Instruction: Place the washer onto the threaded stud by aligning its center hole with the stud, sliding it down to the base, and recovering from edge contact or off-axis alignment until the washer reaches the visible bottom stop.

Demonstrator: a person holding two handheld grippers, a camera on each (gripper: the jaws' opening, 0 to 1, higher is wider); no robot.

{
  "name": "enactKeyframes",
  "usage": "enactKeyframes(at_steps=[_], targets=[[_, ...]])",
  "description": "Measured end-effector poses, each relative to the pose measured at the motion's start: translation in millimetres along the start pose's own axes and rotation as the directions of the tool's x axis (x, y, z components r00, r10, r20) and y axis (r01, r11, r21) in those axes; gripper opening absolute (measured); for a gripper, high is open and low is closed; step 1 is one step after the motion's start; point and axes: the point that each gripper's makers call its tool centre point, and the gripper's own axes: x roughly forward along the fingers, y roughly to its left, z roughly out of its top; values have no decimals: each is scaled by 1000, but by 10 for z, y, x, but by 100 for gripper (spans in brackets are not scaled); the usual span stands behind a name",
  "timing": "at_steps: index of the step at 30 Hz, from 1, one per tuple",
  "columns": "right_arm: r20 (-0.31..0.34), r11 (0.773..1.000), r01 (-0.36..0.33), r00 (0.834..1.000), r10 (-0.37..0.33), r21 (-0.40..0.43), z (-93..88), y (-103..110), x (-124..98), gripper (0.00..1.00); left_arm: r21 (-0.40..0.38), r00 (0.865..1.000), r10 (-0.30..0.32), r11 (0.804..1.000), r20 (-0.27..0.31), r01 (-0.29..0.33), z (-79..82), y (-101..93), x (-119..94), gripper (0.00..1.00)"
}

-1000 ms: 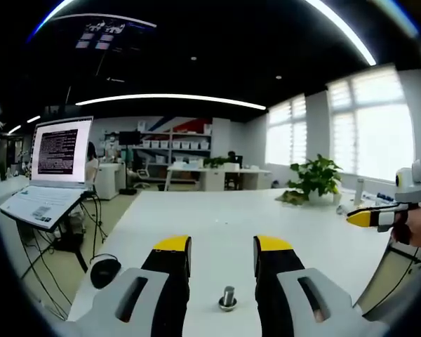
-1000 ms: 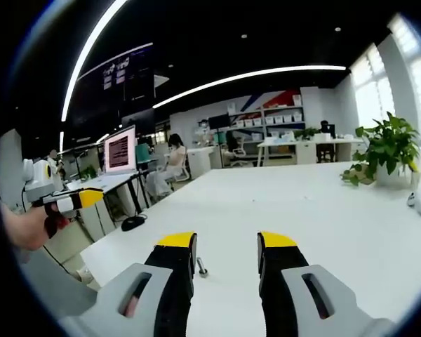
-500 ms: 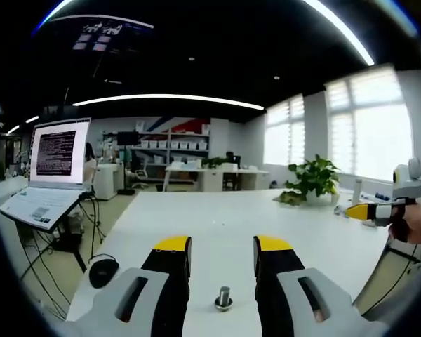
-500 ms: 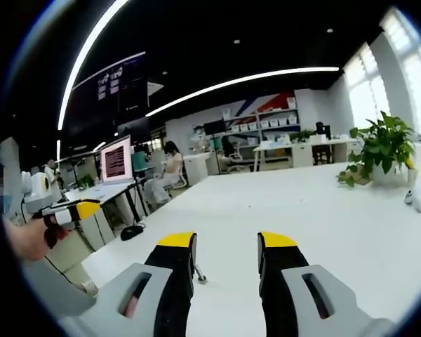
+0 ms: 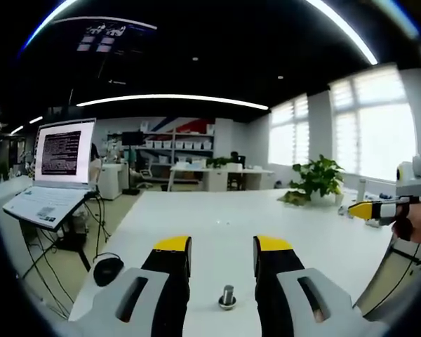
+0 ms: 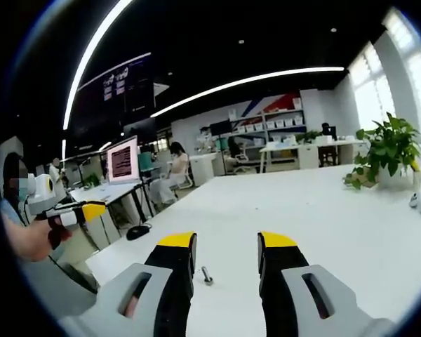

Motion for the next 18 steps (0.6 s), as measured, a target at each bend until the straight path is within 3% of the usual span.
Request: enactKeyframes(at_steps=[18], targets=[[0, 999, 19, 1000, -19, 26, -1, -96, -72, 38, -25, 1000, 21, 999, 18, -21, 40, -10, 22, 33]])
